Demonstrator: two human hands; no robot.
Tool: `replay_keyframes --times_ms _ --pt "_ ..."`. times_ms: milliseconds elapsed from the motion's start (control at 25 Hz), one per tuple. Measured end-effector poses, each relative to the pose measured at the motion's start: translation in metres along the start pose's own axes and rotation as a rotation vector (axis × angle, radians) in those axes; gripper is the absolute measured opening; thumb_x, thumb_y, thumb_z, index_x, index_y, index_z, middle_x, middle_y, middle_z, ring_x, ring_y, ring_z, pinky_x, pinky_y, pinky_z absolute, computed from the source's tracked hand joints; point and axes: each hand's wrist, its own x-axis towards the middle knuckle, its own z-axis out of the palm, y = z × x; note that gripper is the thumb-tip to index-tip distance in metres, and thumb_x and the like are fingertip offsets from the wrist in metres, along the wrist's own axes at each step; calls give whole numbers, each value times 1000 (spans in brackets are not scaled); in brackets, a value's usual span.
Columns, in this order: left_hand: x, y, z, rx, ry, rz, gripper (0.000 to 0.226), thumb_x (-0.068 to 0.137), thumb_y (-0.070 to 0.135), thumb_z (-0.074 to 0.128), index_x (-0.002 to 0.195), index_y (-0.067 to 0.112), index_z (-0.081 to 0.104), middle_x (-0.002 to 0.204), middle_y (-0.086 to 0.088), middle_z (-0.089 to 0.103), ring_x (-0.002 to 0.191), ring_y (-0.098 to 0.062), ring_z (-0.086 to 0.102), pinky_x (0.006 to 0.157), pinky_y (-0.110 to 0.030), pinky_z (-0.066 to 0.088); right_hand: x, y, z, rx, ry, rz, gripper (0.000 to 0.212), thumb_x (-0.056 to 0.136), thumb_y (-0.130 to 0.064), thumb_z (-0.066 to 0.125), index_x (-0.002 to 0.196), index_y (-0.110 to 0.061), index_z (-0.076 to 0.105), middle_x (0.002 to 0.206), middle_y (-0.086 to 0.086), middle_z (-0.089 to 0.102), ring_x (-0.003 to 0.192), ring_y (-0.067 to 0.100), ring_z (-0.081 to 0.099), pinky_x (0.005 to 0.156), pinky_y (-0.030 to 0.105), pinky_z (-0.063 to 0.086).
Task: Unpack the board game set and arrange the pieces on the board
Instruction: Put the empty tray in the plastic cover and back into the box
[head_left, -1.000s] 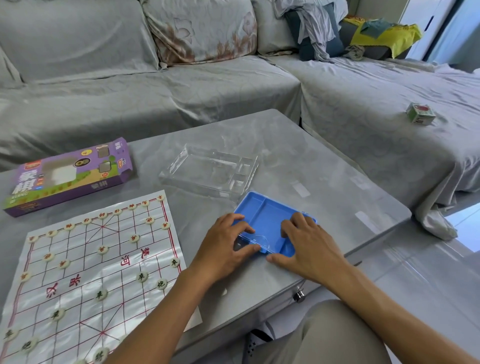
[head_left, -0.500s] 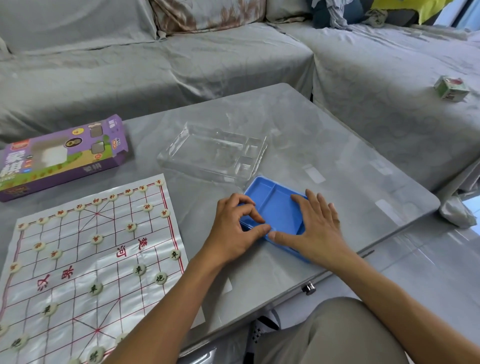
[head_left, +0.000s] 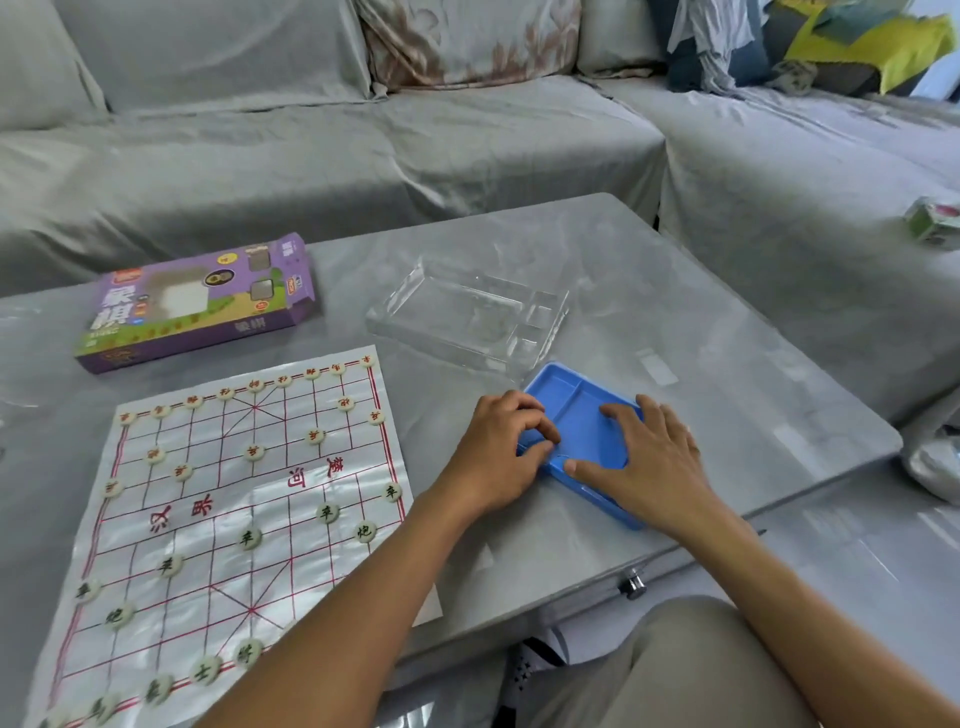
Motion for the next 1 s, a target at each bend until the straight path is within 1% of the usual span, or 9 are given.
replay_keyframes --times_ms 80,160,240,360,480,720,800,880,1000 --pt "-10 1 -16 -30 70 -13 15 89 16 61 100 21 70 121 8 58 115 -8 45 99 -23 37 -8 -20 -3 -25 135 -85 68 82 -61 58 139 -27 40 158 0 15 147 24 8 117 43 17" --pt "-27 -2 -42 -27 177 -28 19 89 15 61 104 21 70 125 7 58 117 -7 47 97 -14 33 -15 -50 -5 31 205 -191 55 86 -49 60 134 -25 46 156 -2 22 145 21 14 114 40 22" --pt "-54 -14 -79 9 276 -87 20 90 17 61 107 23 68 127 9 57 120 -4 45 97 -10 29 -20 -94 -2 83 144 -310 48 87 -44 60 131 -27 47 154 -4 25 142 18 21 110 37 28" --pt "-103 -52 -144 58 451 -245 20 91 16 59 108 25 66 125 10 60 120 -6 46 100 -18 34 -30 -172 16 60 -7 -466 49 90 -49 57 133 -33 42 158 -8 19 145 16 19 115 37 25" --pt "-153 -102 -205 141 590 -412 20 89 13 59 106 22 66 120 7 62 116 -12 51 96 -21 37 -39 -234 37 108 -98 -589 47 91 -47 56 134 -36 41 159 -10 18 145 14 19 116 34 21" --pt "-242 -209 -298 286 839 -808 26 83 11 58 106 17 67 117 -4 64 108 -26 56 87 -34 45 -49 -313 79 131 -222 -743 43 91 -43 58 131 -38 44 157 -13 23 143 11 23 115 32 22" --pt "-251 -232 -317 363 873 -894 26 84 13 58 108 15 66 119 -11 60 111 -32 50 86 -38 45 -46 -326 88 109 -230 -764 43 91 -43 57 131 -37 45 155 -13 26 141 11 25 113 30 24" --pt "-253 -253 -332 454 855 -985 27 86 20 59 112 14 64 122 -13 56 114 -36 45 90 -43 42 -42 -340 97 90 -216 -791 41 91 -44 57 130 -36 46 153 -14 30 139 10 28 111 29 26" --pt "-254 -278 -345 418 808 -1137 29 83 30 65 109 18 65 123 -13 54 117 -37 45 95 -41 40 -39 -354 108 111 -214 -803 38 91 -43 57 127 -37 48 151 -16 32 139 8 28 111 28 26"
